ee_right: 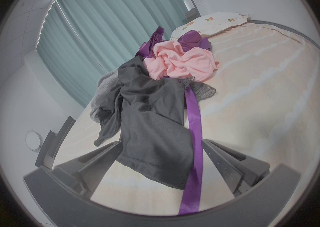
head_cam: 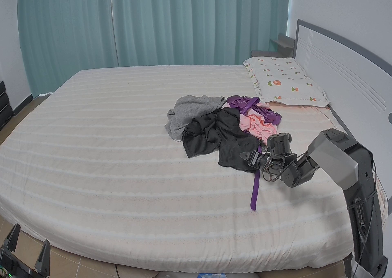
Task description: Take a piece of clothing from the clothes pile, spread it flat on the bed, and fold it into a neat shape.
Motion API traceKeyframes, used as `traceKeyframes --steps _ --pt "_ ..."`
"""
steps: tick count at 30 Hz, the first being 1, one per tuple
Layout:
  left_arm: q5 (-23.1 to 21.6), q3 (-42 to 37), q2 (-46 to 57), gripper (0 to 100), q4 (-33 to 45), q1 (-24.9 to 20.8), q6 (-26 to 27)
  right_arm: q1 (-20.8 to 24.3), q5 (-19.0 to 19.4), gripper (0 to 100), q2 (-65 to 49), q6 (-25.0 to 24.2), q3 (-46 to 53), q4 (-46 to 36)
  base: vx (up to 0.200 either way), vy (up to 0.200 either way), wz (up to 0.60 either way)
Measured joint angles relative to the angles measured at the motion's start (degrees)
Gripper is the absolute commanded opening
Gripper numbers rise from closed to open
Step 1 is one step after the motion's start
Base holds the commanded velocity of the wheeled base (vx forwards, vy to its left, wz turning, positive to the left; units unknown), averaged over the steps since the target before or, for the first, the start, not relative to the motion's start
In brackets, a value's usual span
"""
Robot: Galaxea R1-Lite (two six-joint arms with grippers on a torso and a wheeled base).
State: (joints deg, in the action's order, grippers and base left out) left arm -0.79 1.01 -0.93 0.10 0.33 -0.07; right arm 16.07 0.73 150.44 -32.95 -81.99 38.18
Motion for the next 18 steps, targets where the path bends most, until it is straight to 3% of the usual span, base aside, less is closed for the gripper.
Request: traceKeyframes --steps 17,18 --pt "0.0 0.0 0.0 100 0.0 0.0 0.0 2.5 0.0 100 4.6 2.8 -6.6 -1.4 0.0 0.0 0.0" --pt "0.0 0.0 0.0 100 0.0 0.0 0.0 2.7 0.0 0 5.1 3.2 -7.2 -1.8 0.0 0.0 0.0"
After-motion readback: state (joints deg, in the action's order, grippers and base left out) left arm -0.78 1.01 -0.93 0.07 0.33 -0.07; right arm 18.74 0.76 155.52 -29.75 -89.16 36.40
